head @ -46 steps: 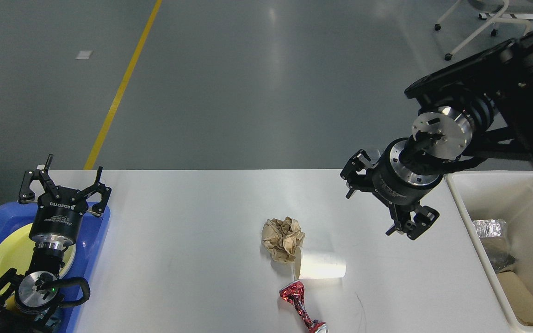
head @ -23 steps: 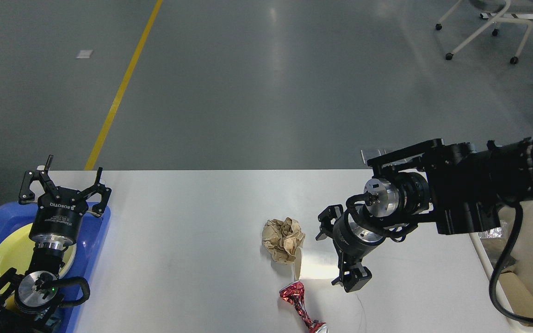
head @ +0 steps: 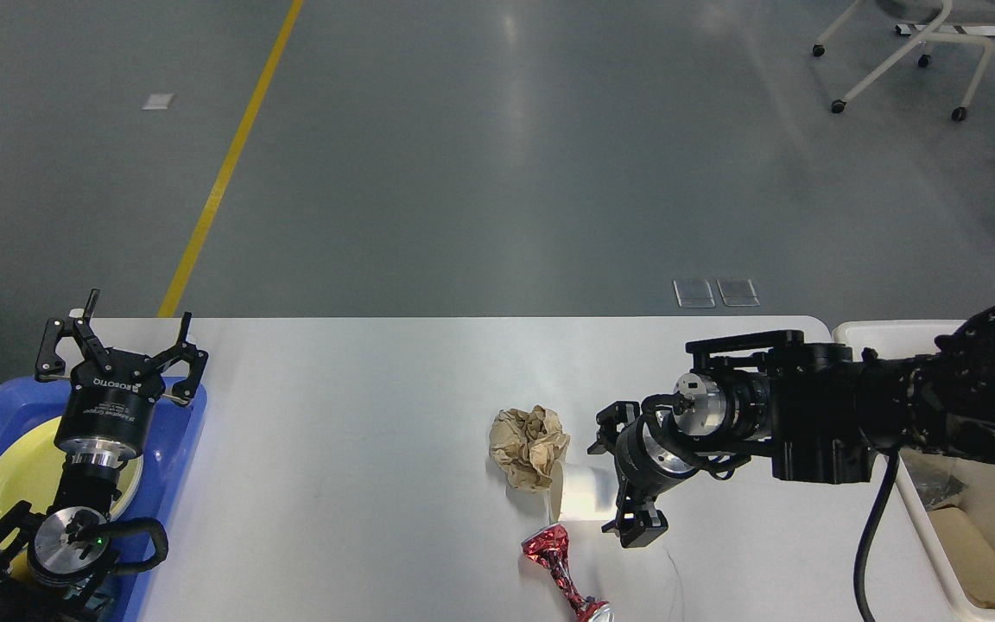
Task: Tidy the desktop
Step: 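Lower the right gripper onto the white cup lying on the table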
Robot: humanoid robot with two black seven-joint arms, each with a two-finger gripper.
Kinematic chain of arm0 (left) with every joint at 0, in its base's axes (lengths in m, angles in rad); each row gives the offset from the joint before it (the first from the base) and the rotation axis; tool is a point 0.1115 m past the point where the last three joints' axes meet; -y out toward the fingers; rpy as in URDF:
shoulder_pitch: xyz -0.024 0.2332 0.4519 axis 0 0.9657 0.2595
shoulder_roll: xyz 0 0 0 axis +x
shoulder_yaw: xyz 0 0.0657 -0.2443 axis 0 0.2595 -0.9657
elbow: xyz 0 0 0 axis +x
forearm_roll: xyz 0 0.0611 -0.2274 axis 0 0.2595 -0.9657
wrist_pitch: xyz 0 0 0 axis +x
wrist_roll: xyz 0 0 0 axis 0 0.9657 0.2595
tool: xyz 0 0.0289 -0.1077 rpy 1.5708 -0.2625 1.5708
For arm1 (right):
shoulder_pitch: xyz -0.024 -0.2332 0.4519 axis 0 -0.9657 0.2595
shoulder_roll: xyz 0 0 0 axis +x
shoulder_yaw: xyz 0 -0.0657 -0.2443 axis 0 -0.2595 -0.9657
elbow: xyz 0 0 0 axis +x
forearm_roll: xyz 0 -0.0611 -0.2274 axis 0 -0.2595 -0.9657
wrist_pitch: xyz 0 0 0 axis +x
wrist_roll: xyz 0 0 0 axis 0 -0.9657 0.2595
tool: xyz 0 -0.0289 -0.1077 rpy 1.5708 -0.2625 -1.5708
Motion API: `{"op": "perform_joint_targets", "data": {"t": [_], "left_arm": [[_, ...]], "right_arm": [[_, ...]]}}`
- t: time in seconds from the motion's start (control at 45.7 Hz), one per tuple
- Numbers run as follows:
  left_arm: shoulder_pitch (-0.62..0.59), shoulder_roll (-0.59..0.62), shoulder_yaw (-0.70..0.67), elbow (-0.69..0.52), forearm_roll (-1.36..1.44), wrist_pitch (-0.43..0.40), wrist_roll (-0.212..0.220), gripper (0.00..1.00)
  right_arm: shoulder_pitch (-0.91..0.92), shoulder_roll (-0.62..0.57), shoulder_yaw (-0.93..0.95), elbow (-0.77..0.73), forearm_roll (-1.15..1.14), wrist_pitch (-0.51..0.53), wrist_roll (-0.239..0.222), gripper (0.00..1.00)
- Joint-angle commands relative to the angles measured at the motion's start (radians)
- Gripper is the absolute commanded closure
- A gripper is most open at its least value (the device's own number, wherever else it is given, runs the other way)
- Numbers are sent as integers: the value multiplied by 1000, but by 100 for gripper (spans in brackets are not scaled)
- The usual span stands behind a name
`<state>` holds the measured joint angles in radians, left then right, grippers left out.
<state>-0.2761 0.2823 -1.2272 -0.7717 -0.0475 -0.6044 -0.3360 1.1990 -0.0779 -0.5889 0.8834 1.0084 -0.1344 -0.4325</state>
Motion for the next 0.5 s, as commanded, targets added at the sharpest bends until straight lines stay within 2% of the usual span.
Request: {"op": "perform_joint_targets", "data": {"t": [0.0,0.481], "left_arm": [[0,0,0,0,0,0,0,4],[0,0,0,0,0,0,0,4]], "right_arm": [[-36,20,1,-52,-10,1,0,0],[-38,20,31,-63,-10,2,-2,0]]}}
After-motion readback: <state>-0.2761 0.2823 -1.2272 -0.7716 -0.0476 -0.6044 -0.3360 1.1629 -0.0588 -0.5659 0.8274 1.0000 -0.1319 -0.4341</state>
